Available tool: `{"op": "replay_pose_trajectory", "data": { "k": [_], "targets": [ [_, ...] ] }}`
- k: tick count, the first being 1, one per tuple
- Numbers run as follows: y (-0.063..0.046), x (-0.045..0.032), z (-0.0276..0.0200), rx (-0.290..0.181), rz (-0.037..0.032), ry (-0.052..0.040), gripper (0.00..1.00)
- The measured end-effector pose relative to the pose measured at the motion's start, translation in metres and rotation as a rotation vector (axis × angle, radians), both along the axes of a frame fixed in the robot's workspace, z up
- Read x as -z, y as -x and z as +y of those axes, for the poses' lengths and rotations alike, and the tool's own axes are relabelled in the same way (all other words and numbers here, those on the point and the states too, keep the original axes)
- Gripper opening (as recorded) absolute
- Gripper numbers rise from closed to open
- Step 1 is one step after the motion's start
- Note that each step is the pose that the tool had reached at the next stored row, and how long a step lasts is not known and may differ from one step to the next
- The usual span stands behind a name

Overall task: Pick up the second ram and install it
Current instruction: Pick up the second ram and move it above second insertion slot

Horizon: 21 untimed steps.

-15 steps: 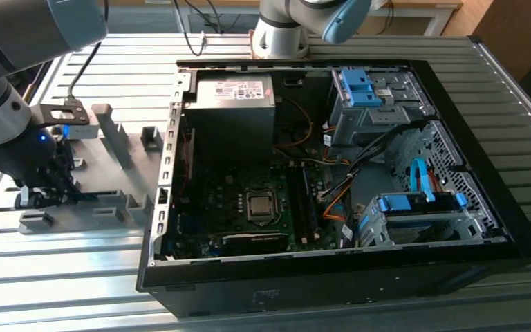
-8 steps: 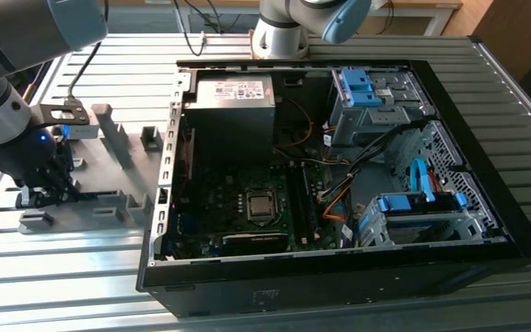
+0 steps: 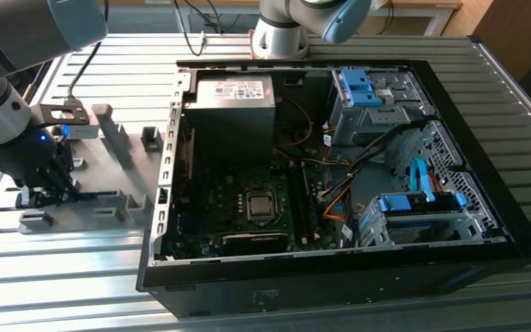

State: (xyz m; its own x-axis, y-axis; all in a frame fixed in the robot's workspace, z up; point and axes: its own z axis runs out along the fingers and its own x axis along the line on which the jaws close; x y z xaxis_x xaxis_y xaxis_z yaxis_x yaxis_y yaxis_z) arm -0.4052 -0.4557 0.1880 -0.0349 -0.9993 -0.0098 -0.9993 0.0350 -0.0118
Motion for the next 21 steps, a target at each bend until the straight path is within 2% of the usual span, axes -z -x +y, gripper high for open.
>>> {"op": "replay_pose_trajectory", "data": {
  "k": [10,14,16,21],
  "targets": [
    [0.0,-0.0021,0.0,0.0,0.0,0.0001,0.14],
    [0.0,-0.006,0.0,0.0,0.0,0.0001,0.14],
    [0.0,-0.0144,0.0,0.0,0.0,0.0001,0.14],
    [0.0,-0.0148,0.0,0.0,0.0,0.0,0.14]
  ]
}}
